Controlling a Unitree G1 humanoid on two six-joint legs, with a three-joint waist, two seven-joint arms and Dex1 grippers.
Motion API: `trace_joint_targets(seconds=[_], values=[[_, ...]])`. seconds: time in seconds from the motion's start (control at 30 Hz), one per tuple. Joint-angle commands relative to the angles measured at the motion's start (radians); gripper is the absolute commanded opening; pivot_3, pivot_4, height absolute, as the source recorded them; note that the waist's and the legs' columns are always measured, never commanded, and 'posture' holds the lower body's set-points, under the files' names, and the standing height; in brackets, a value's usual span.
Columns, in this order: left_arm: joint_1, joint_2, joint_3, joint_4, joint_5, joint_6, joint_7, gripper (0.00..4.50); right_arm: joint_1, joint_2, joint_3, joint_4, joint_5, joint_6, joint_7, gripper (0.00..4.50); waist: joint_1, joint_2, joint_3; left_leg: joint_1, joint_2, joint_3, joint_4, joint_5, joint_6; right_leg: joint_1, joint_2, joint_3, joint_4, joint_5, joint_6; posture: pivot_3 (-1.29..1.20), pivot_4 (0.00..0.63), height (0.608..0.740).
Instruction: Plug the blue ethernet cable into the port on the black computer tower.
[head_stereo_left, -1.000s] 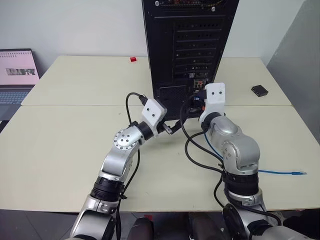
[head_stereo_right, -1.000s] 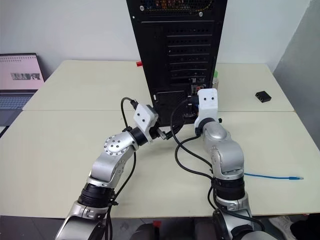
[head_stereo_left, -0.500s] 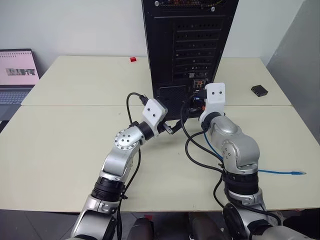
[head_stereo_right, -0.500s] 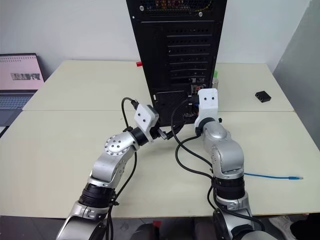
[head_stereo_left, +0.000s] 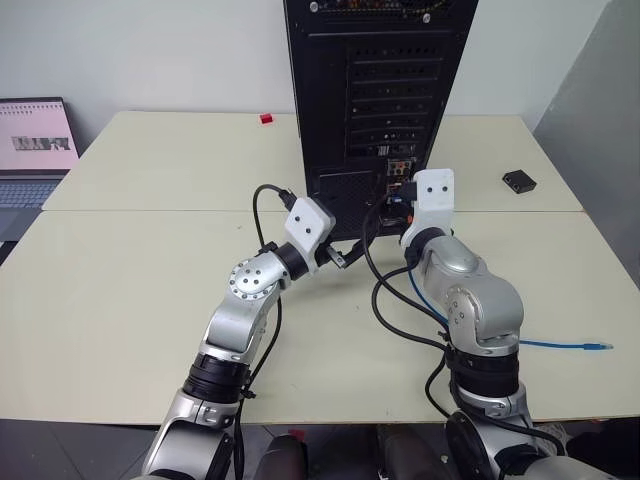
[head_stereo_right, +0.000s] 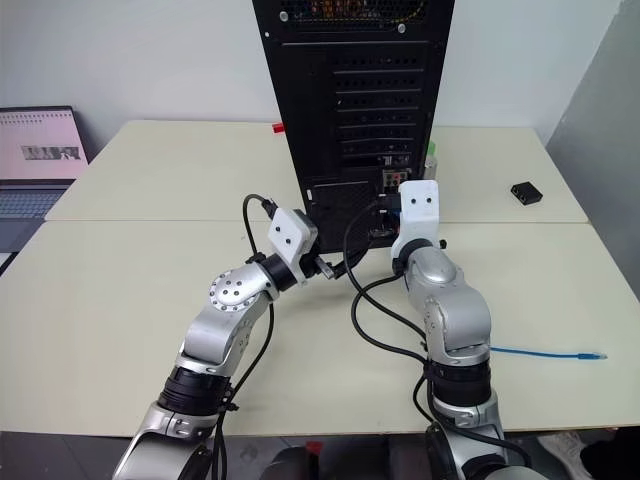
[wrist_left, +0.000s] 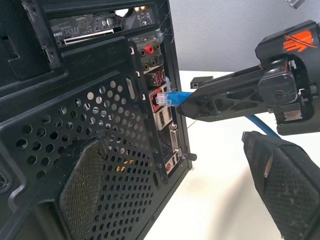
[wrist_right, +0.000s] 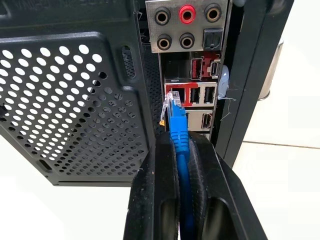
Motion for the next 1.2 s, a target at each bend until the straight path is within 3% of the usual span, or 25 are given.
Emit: trace_joint_targets(seconds=[0.03, 1.2], values=[[-0.021, -0.001, 0.009, -0.017, -0.001, -0.018, 0.002, 4.50, -0.010, 0.005, -0.002, -0.023, 0.007, -0.021, -0.001, 0.00, 0.000, 0.000, 0.000, 0.000, 0.000, 0.000, 0.000, 0.000, 0.000, 0.000, 0.000, 0.000, 0.000, 0.000, 0.000, 0.00, 0.150, 0.740], [-0.023, -0.004, 0.007, -0.016, 0.000, -0.019, 0.002, 4.50, -0.042, -0.017, -0.019, 0.036, 0.003, -0.065, -0.002, 0.00, 0.000, 0.000, 0.000, 0.000, 0.000, 0.000, 0.000, 0.000, 0.000, 0.000, 0.000, 0.000, 0.000, 0.000, 0.000, 0.00, 0.150, 0.740]])
